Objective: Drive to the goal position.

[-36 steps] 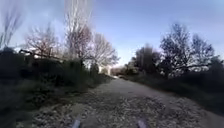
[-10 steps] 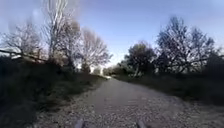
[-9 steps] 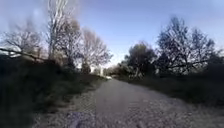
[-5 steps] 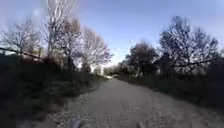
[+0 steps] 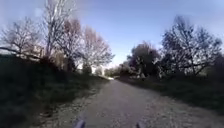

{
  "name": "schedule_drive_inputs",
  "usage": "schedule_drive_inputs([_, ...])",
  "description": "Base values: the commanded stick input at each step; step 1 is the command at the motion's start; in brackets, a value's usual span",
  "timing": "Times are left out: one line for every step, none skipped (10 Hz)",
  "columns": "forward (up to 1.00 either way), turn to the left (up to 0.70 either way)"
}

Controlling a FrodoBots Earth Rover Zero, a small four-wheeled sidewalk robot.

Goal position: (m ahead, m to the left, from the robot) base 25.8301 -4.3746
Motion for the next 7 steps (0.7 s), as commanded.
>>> schedule_drive_inputs([0.7,0.0])
schedule_drive_inputs([0.7,0.0])
schedule_drive_inputs([0.7,0.0])
schedule_drive_inputs([0.7,0.0])
schedule_drive_inputs([0.7,0.0])
schedule_drive_inputs([0.7,-0.02])
schedule_drive_inputs([0.7,-0.04])
